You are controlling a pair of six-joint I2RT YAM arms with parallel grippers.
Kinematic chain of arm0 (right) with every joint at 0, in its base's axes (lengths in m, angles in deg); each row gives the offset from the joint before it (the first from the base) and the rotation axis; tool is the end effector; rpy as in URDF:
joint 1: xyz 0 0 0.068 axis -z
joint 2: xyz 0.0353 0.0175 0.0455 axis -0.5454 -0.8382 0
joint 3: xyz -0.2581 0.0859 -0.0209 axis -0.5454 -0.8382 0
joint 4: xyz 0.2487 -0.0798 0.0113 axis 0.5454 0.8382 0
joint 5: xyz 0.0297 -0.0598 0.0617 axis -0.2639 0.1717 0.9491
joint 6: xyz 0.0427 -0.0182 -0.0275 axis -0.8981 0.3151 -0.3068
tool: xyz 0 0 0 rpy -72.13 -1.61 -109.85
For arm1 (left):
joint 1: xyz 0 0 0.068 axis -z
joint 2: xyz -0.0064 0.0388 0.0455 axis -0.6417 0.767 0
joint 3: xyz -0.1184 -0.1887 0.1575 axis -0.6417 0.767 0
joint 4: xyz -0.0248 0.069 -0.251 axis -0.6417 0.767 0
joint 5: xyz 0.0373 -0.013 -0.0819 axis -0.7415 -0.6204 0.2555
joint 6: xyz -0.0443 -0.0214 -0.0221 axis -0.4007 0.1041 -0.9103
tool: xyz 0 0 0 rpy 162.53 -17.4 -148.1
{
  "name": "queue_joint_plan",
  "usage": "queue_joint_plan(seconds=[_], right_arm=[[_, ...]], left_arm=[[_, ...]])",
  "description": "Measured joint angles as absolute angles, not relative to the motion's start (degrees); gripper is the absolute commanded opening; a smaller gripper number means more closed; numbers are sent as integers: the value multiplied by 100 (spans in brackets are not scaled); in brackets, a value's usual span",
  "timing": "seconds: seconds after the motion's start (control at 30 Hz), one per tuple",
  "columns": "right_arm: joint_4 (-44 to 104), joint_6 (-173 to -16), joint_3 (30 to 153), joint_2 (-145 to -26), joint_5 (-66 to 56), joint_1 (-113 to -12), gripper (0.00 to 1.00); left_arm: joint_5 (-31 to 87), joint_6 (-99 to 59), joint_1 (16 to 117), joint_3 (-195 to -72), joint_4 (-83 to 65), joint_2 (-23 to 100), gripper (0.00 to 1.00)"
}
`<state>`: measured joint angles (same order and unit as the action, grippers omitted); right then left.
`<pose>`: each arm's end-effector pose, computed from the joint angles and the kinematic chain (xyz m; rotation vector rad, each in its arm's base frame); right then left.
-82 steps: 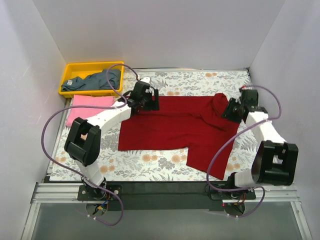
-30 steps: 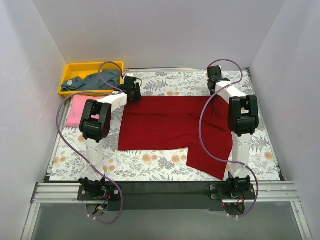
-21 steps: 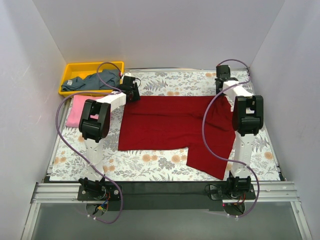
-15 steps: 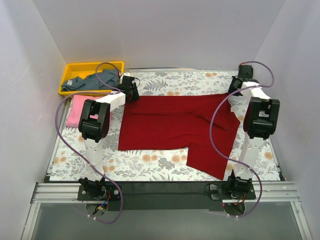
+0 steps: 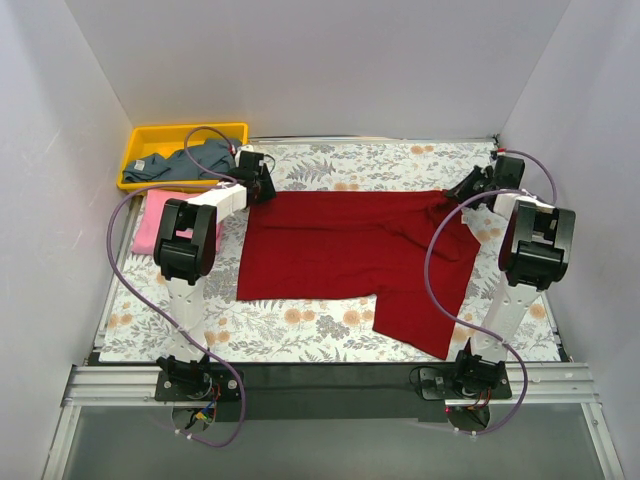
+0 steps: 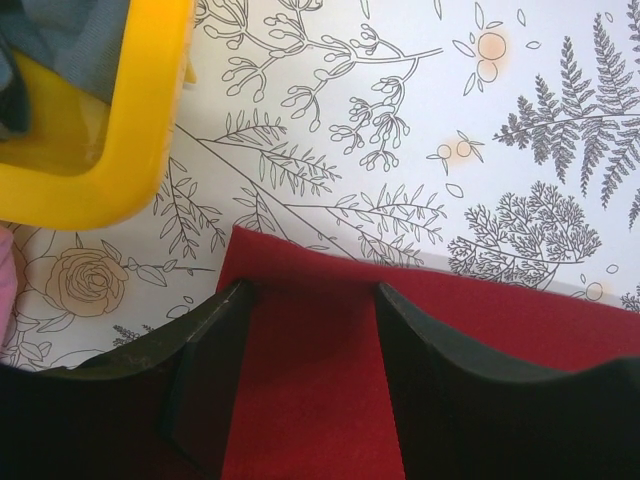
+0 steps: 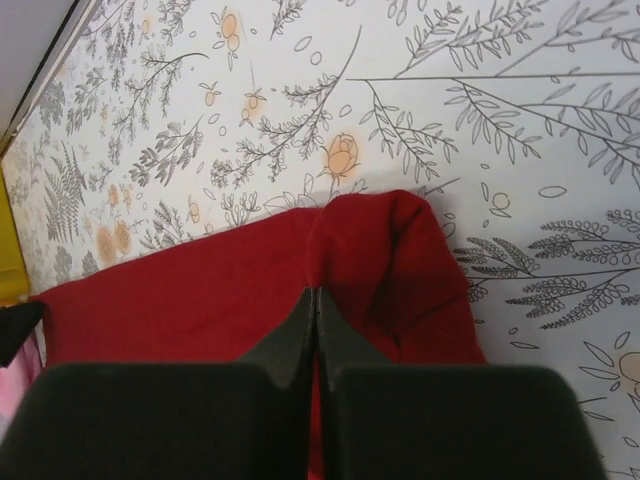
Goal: Fold and stack the t-shirts
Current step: Fold the tshirt
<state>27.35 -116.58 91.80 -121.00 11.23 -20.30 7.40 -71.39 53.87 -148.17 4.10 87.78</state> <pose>0.4390 -0.0844 0.1709 0.5801 2.1649 0.6292 0.4599 -0.1064 0.1478 -1.1005 2.1609 -0.3687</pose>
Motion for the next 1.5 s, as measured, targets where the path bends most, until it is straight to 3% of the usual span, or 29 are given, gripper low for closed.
queue_joint_plan(seconds=[0.33,0.43,0.57,1.1,1.5], right_arm=[[1502,-11892,7897,-11708,1155,-1571,1],[1323,-11833,7254,-10994,1127,-1604,26],[1417,-11365,7599,-11018,1173,-1689,42],[3290,-9090,10266,-12309,-587,-2659,35],[4083,-7822,10965,-12980,-1940,-3361,29]], left_arm=[[904,-7257,5313,-14798,410,8756,49],[919,-7270,5306,-14782,390,8754,49],[969,-7273,5289,-14765,371,8741,49],[1026,-7238,5276,-14690,283,8710,49],[1033,-7209,5276,-14682,277,8708,49]])
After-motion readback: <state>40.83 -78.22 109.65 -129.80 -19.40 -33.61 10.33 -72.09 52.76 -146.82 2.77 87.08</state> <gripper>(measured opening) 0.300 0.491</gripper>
